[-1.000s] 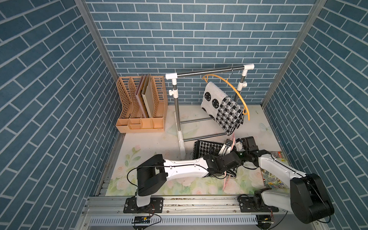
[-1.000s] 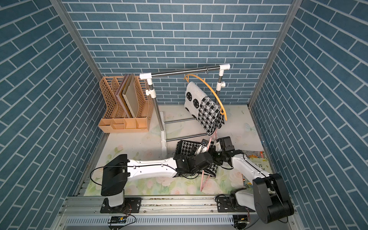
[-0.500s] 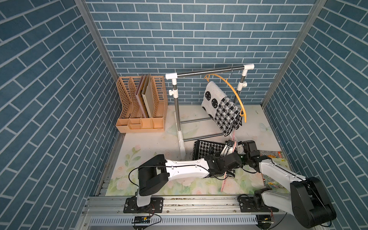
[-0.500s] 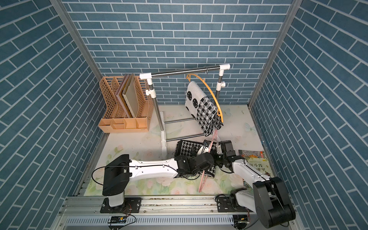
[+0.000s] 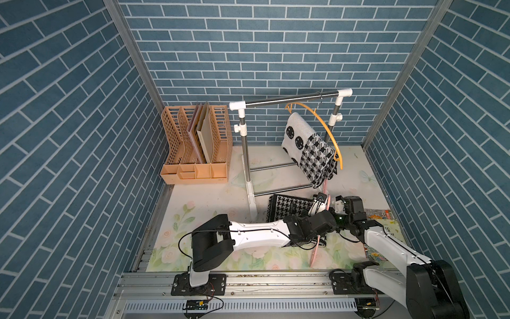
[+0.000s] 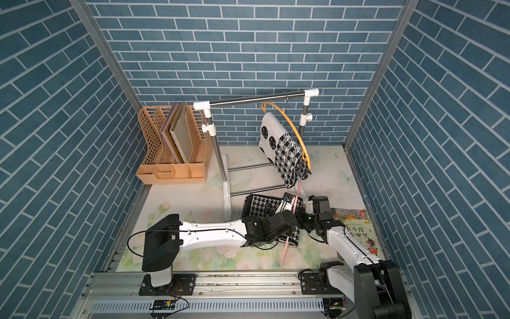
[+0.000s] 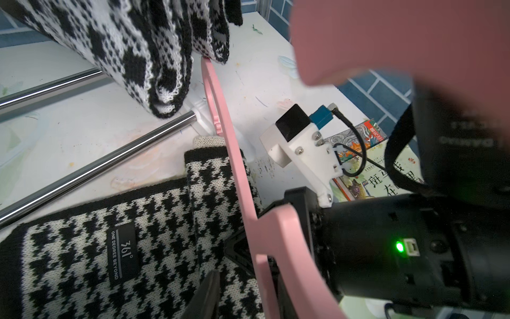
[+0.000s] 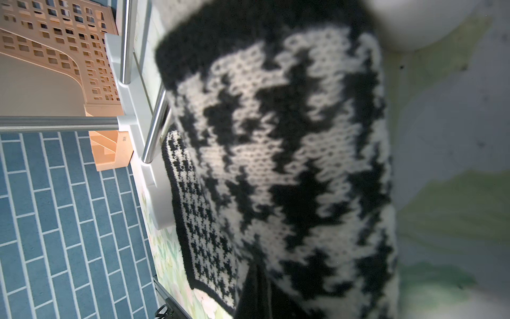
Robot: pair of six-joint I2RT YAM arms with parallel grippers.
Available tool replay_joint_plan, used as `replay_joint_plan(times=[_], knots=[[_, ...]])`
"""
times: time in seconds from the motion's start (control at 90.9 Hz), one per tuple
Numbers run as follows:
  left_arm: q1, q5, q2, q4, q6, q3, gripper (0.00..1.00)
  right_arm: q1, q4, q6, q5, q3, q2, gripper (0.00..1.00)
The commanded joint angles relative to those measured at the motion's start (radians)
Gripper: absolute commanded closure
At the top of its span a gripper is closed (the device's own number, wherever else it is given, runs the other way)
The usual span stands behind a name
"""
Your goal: Hang the scarf on the hanger
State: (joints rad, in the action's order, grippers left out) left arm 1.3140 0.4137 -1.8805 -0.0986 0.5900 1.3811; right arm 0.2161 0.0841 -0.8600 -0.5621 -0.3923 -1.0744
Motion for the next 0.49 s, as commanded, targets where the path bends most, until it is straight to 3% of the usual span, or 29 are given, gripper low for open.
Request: replay_joint_plan(times=[0.0,0.484], knots=[[0.054,-0.206,-0.057,0.068,-0.006,-0.014,0.6,0.005,-0.074,-0.003,-0.09,-0.034,0.057,1.0],[0.053,-0.224,-0.081,0.054,-0.009,-0.002,0.6,-0.033,0.087,0.06,0.003,-0.011,0.172,0.93]])
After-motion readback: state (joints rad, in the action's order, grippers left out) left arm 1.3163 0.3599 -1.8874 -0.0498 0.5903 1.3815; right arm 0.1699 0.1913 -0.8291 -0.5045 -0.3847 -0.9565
